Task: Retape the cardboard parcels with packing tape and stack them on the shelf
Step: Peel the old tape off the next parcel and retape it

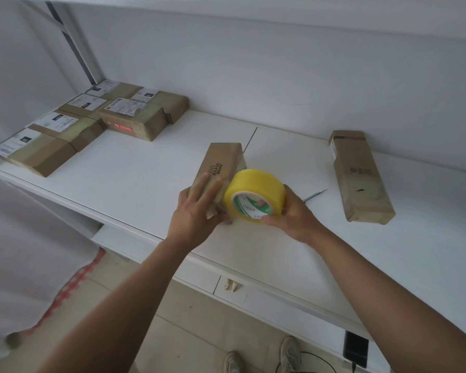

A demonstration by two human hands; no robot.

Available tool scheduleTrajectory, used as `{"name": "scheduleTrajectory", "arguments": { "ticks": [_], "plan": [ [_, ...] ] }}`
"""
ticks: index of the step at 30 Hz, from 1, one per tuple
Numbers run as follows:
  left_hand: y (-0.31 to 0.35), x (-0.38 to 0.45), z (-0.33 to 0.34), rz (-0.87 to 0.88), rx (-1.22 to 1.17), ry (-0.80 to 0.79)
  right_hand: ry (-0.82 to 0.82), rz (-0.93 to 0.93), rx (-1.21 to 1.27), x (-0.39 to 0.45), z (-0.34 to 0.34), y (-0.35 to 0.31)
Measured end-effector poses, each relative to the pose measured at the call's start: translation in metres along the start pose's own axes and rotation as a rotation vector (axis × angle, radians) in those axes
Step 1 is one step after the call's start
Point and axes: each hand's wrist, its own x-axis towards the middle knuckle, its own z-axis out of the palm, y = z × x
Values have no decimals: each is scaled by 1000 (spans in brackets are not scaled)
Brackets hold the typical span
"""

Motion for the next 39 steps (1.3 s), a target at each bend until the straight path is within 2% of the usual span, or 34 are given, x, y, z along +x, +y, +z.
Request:
{"name": "scheduleTrajectory", "arguments": {
  "ticks": [6, 10, 13, 15, 20, 23, 27, 33, 39],
  "plan": [
    [7, -9, 14, -225, -560, 28, -20, -130, -80, 1, -2, -28],
    [2, -10, 11, -269, -698, 2, 4, -162, -39, 7, 13, -27],
    [-6, -9, 5, -250, -718, 14, 4, -170, -77, 21, 32, -29],
    [-13, -10, 4, -310, -752, 10, -22, -164, -98, 29, 45, -30],
    [-12, -25, 14, -465, -686, 111, -59, -167, -126, 42, 67, -34],
    [4, -26, 18, -433, -690, 154, -43, -165, -113, 44, 73, -31],
    [14, -21, 27, -479, -416, 190, 1, -198, -123, 44, 80, -32],
    [14, -21, 30, -496, -347, 165, 11, -227, -212, 46, 73, -32],
    [14, -21, 30, -513, -312, 159, -6, -168, -187, 41, 56, -20]
  ]
}}
